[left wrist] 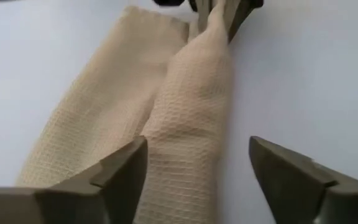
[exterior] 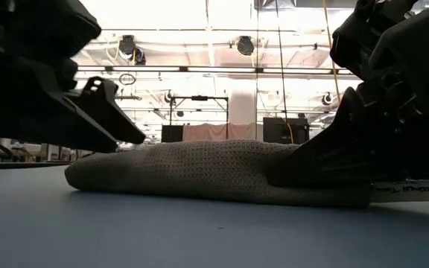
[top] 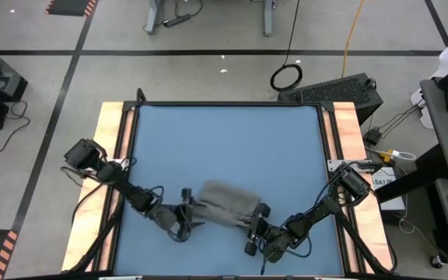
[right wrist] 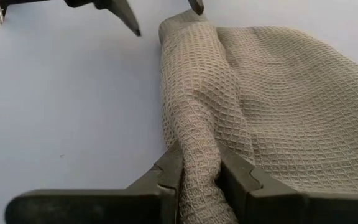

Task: Roll towel
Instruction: Roll the gray towel

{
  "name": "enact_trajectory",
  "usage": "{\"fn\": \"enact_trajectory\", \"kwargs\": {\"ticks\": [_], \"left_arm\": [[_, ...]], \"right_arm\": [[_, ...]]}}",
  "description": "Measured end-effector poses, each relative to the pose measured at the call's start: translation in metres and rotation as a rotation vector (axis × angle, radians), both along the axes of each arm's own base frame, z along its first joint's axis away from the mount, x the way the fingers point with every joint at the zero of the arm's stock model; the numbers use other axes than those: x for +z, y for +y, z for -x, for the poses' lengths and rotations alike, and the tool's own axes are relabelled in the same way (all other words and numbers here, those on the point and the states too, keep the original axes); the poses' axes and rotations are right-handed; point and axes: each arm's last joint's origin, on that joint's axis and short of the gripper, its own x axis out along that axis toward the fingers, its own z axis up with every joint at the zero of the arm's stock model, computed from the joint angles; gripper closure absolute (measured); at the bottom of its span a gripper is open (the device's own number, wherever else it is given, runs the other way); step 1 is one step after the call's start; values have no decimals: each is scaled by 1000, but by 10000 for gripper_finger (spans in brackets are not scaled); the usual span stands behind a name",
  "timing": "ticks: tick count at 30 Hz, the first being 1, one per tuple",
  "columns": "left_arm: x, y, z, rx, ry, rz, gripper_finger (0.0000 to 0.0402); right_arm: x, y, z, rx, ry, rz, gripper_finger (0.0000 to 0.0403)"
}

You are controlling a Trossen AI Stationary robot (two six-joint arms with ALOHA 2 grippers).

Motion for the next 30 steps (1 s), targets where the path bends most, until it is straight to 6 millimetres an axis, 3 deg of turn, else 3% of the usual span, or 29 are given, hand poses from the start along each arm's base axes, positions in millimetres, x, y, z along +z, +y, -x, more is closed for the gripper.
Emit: {"fn": "enact_trajectory", "kwargs": {"ticks": [5, 10, 15, 19, 25, 30], "left_arm": [[-1, -3, 1, 24, -21, -21, 97], [-11, 8, -7, 53, -1, -44, 95], [-17, 18, -14, -2, 67, 65, 112], [-17, 20, -15, 1, 71, 79, 164], [-17, 23, -18, -36, 106, 182, 278], [-15, 29, -24, -68, 172, 445, 366]], "right_arm": [[0, 0, 0, 5, 4, 8, 348], [0, 0, 0, 9, 7, 15, 348], [0, 0, 0, 5, 5, 8, 348], [0, 0, 0, -1, 3, 0, 348], [0, 2, 1, 51, 20, 59, 343], [12, 14, 10, 178, 51, 205, 285]]}}
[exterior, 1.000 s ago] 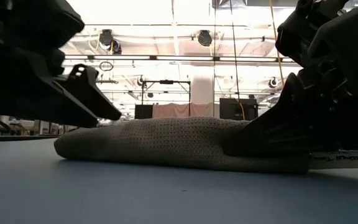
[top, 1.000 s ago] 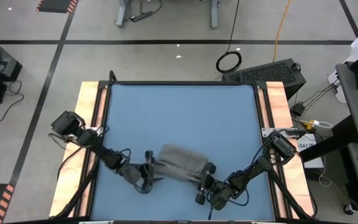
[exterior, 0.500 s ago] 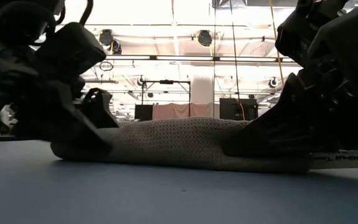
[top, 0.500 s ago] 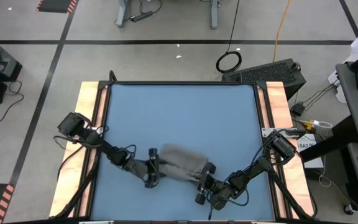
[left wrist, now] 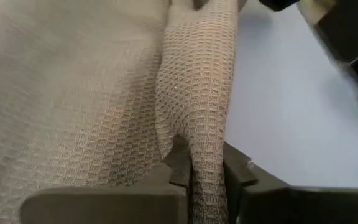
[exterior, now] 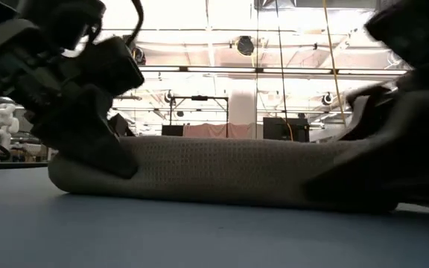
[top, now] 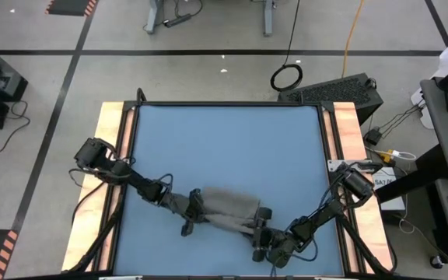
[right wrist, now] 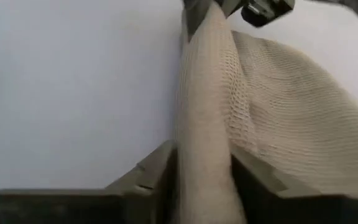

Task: Roll towel
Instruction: Roll the gray towel

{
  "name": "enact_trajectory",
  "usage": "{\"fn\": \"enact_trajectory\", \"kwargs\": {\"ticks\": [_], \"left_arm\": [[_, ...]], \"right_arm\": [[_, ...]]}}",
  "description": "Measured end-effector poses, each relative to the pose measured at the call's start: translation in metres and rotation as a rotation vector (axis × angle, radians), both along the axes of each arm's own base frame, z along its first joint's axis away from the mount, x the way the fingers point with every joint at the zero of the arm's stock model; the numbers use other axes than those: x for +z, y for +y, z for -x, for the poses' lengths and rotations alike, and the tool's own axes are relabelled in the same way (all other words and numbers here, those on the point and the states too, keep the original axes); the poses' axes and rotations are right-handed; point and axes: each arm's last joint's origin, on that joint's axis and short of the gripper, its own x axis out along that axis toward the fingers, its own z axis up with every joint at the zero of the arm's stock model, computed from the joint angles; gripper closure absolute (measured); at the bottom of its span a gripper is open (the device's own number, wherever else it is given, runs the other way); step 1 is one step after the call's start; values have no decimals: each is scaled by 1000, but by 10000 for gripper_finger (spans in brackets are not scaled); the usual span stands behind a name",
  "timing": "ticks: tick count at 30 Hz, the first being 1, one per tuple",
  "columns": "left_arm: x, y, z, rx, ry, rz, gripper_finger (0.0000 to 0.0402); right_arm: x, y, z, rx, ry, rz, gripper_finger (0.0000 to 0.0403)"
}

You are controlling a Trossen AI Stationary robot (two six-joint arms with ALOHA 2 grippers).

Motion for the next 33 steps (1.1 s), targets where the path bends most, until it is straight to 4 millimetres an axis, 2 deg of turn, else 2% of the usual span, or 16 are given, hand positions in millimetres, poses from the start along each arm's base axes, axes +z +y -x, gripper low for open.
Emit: {"fn": "enact_trajectory", "kwargs": {"ticks": [7, 11, 17, 22, 28, 33], "left_arm": [[-2, 14, -4, 85, 103, 179, 369], [-2, 19, -6, 102, 138, 250, 361], [-1, 22, -8, 106, 145, 273, 356], [-1, 21, -8, 107, 146, 275, 354], [0, 21, -10, 108, 145, 276, 353], [0, 21, -10, 108, 147, 276, 353]], "right_arm": [[31, 19, 16, 161, -21, 198, 176], [31, 28, 23, 212, -41, 249, 144], [25, 26, 12, 204, -85, 337, 140], [25, 15, 1, 150, -84, 366, 142], [20, 0, -11, 135, -45, 231, 142], [14, -6, -12, 86, -8, 153, 154]]}}
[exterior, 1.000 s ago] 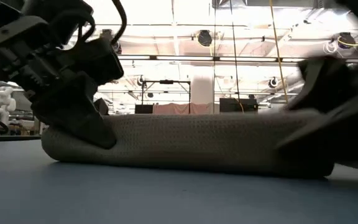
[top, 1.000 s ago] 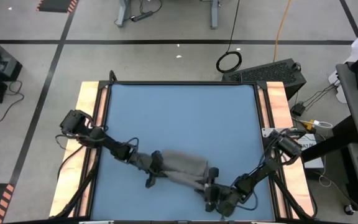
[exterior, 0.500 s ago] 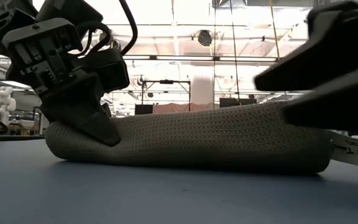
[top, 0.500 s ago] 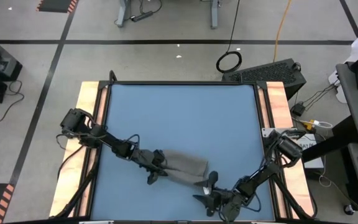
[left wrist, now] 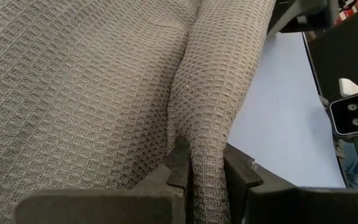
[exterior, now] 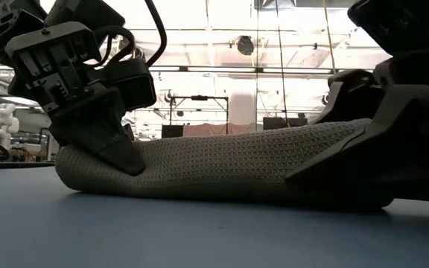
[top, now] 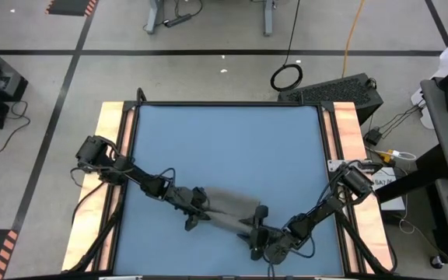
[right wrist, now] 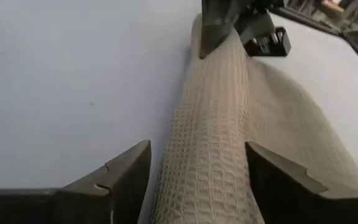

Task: Roll towel
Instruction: Roll the gray towel

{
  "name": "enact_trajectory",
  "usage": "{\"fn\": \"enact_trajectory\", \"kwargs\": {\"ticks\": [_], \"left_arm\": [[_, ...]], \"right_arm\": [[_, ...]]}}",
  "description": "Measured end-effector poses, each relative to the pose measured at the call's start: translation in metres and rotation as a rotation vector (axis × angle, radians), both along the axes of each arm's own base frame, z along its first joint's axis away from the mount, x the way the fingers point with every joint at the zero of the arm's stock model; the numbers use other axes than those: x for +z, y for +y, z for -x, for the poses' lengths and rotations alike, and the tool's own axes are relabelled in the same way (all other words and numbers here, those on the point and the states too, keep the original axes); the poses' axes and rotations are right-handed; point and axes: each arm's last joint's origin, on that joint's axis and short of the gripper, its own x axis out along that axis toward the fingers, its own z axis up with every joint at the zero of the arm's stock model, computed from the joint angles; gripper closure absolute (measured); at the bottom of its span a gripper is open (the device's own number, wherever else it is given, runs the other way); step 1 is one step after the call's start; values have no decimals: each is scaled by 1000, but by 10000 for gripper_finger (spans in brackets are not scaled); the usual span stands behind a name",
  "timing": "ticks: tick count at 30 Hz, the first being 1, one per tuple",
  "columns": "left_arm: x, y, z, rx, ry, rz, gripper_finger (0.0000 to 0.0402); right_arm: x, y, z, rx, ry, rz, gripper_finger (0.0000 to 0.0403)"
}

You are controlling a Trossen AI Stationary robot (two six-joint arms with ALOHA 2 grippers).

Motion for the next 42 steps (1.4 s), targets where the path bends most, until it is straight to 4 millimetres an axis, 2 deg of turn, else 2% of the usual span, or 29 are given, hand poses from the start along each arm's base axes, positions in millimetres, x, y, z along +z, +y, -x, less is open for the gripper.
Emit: {"fn": "enact_trajectory", "kwargs": {"ticks": [6, 12, 17, 19, 25, 29, 31, 35, 42], "left_arm": [[0, 0, 0, 2, -1, -2, 352], [1, 0, -1, 64, -40, -69, 345], [2, -3, 0, 49, -65, -125, 288], [7, -3, 1, 41, -88, -163, 259], [41, -1, 6, 64, -242, -374, 191], [55, -22, 16, -4, -366, -516, 174], [54, -36, 23, -49, -396, -590, 171], [35, -56, 33, -91, -365, -705, 170], [15, -60, 35, -51, -315, -799, 170]], "right_arm": [[-1, -1, 1, -44, -10, -84, 191], [-5, -3, 4, -120, 3, -170, 271], [-7, -6, 6, -193, 3, -254, 353], [-8, -6, 7, -199, 6, -279, 373], [-9, -6, 7, -227, 13, -354, 367], [-10, -7, 9, -268, 13, -407, 345], [-12, -9, 10, -284, 12, -429, 346], [-15, -11, 13, -297, 18, -444, 359], [-16, -11, 13, -295, 21, -444, 355]]}}
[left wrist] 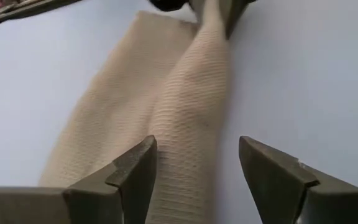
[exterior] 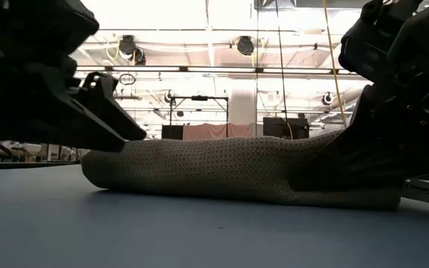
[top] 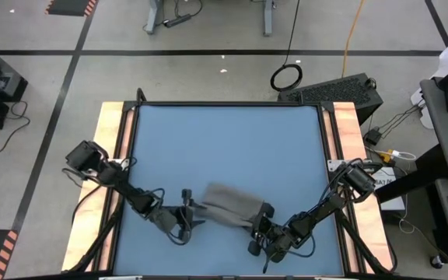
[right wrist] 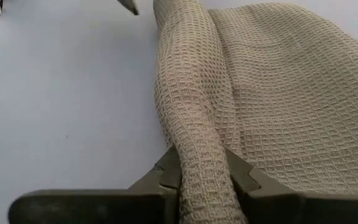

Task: Roll towel
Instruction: Roll the gray towel

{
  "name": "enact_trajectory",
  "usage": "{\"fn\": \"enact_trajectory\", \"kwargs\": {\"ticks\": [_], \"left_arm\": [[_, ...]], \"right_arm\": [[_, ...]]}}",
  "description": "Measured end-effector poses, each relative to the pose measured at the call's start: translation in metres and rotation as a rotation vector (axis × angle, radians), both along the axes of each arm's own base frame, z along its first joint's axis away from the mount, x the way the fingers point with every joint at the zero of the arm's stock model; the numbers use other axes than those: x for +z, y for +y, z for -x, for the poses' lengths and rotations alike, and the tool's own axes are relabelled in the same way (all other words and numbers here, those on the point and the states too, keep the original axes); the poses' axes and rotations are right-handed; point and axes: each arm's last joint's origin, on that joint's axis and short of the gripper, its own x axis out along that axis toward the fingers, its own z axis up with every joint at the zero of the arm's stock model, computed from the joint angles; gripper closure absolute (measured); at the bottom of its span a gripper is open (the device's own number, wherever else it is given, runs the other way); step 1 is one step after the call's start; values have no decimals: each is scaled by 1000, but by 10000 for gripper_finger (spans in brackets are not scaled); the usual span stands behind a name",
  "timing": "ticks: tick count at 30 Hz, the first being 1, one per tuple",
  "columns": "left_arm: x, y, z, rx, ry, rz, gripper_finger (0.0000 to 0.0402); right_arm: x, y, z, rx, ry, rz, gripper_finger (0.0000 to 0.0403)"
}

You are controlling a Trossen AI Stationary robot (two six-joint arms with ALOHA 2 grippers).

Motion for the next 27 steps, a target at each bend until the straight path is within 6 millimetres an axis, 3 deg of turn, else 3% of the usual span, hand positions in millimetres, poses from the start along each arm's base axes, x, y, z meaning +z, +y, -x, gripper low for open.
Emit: {"fn": "enact_trajectory", "kwargs": {"ticks": [4, 11, 15, 18, 22, 25, 27], "left_arm": [[-5, 7, -5, 26, 13, -7, 163], [-13, 13, -11, -1, 39, -39, 115], [-16, 16, -12, 6, 49, -43, 128], [-15, 15, -13, -6, 42, -28, 167], [-12, 21, -19, 4, 27, 67, 257], [-14, 32, -25, 40, 74, 238, 345], [-15, 40, -30, 51, 115, 393, 382]], "right_arm": [[0, 0, 0, 1, 1, -1, 354], [0, 0, 0, 2, 2, -2, 355], [0, 0, 0, 1, 1, -3, 355], [-1, 0, 0, 4, 2, 0, 355], [0, 0, 0, 11, 3, 14, 354], [2, 3, 1, 50, 9, 74, 342], [8, 8, 2, 117, 28, 145, 325]]}}
